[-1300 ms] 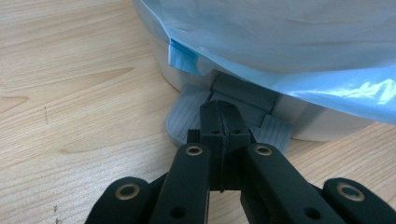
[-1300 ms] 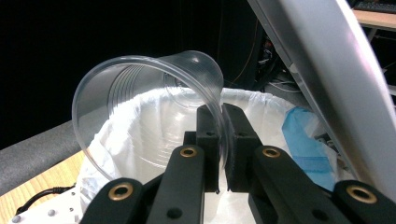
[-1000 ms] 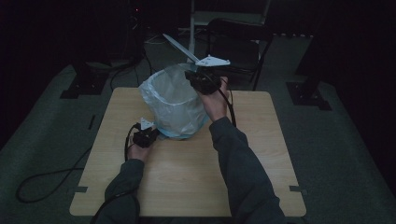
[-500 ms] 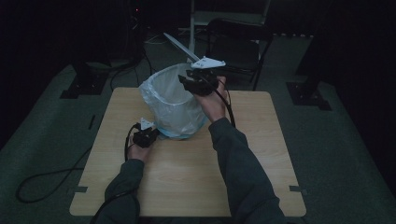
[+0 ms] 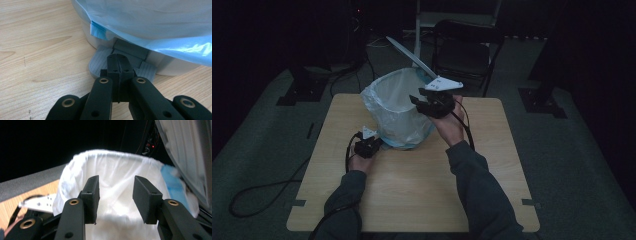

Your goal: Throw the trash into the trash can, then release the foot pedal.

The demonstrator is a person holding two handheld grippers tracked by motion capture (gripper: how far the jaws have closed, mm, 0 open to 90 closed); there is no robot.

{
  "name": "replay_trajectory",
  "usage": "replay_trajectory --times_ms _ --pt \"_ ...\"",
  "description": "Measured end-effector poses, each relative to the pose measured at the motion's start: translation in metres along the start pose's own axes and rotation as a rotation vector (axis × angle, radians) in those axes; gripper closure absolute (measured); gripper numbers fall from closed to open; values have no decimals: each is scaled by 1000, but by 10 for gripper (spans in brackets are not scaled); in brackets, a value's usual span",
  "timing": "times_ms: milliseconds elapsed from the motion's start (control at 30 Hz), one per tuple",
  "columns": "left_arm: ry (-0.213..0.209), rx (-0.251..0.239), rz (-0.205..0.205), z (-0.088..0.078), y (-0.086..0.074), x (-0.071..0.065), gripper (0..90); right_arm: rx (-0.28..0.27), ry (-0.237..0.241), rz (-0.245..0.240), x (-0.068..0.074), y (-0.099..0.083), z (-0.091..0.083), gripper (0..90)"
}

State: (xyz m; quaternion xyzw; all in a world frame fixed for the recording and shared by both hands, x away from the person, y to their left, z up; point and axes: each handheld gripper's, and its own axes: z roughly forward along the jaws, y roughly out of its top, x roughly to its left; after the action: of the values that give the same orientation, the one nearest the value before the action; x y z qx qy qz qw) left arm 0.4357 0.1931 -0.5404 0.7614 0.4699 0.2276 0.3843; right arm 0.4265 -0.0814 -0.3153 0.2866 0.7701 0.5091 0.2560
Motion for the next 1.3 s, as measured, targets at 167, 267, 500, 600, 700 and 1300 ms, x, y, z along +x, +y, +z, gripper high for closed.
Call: replay_trajectory --times_ms 167,267,500,600,700,1300 --pt "3 0 2 0 0 0 900 19 -13 10 -5 -16 -7 552" --pt "-1 1 -1 0 0 0 900 20 -16 16 -7 -21 -10 546" --pt "3 0 1 0 0 0 900 30 -25 -1 -3 -36 -20 540" --pt "6 -2 2 0 0 -1 900 32 -29 8 -5 -43 -25 539" --pt "8 -3 4 0 0 -1 900 42 -36 6 -6 -51 -29 538" --pt "14 -38 7 -4 -2 -1 900 113 -65 72 -13 -103 -29 537"
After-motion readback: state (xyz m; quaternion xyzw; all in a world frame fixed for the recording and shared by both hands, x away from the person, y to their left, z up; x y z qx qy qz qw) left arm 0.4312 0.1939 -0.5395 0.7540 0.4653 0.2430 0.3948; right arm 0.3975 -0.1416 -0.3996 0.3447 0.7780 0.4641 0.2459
